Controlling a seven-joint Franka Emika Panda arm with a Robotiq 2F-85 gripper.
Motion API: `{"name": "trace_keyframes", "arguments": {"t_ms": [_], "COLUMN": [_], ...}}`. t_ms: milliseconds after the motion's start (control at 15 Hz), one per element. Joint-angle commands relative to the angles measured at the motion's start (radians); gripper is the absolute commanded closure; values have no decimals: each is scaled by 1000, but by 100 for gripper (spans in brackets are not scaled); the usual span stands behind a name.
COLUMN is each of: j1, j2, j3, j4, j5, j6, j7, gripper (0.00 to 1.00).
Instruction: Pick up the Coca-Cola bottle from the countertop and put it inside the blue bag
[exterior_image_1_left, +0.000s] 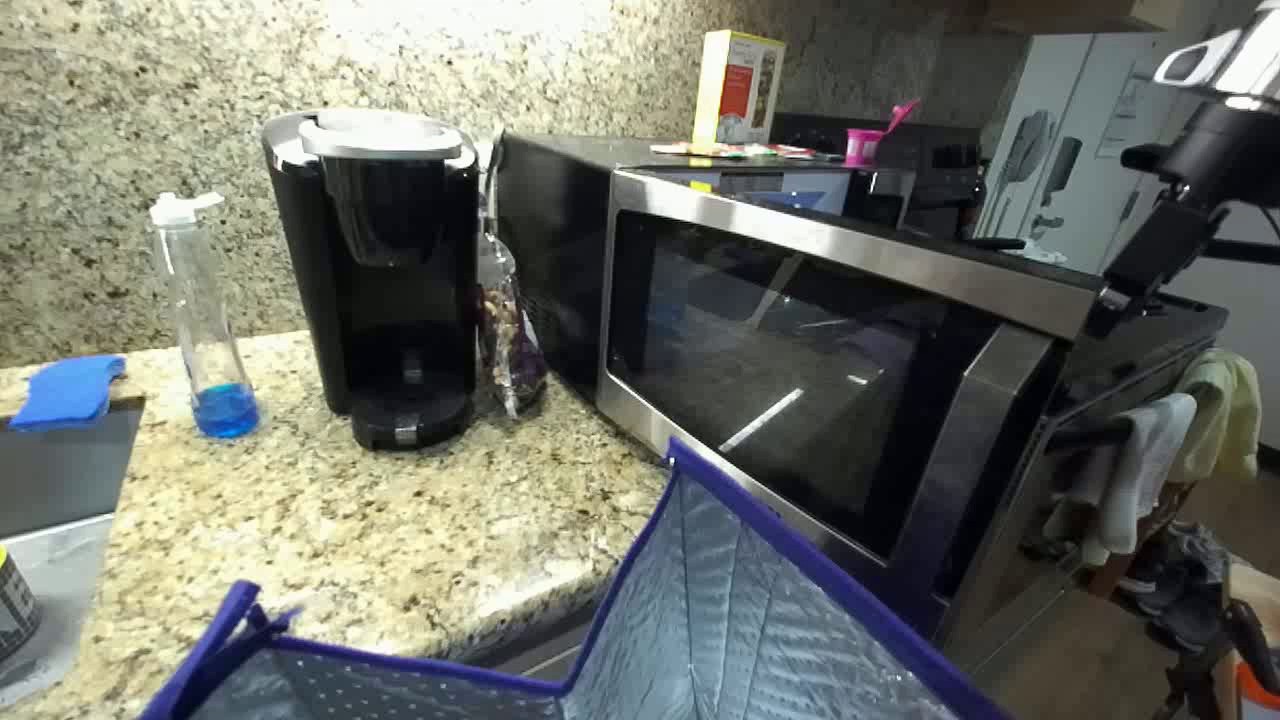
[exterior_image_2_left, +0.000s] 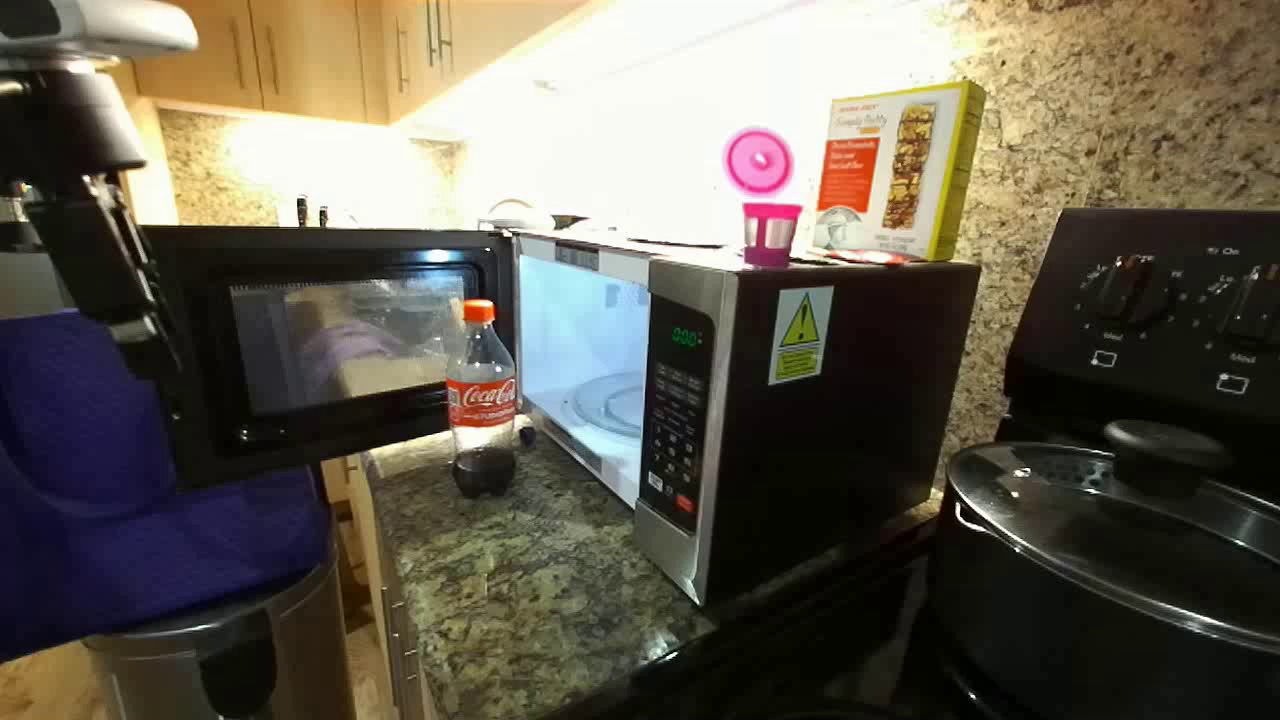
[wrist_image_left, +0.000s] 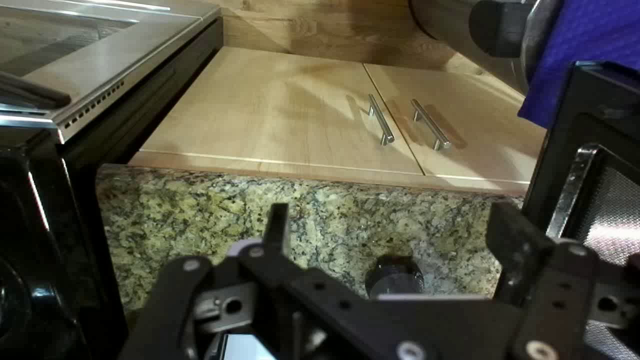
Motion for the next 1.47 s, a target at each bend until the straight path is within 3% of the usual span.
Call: {"name": "trace_keyframes", "arguments": {"t_ms": [0, 867, 1400], "j1": [-8, 29, 75], "j2": [1, 357, 664], "j3": [7, 33, 66], "j4": [-4, 478, 797], "j5": [7, -41, -54], "j6": [-5, -185, -283], "j7": [-6, -100, -160], "gripper": [0, 0, 0]}}
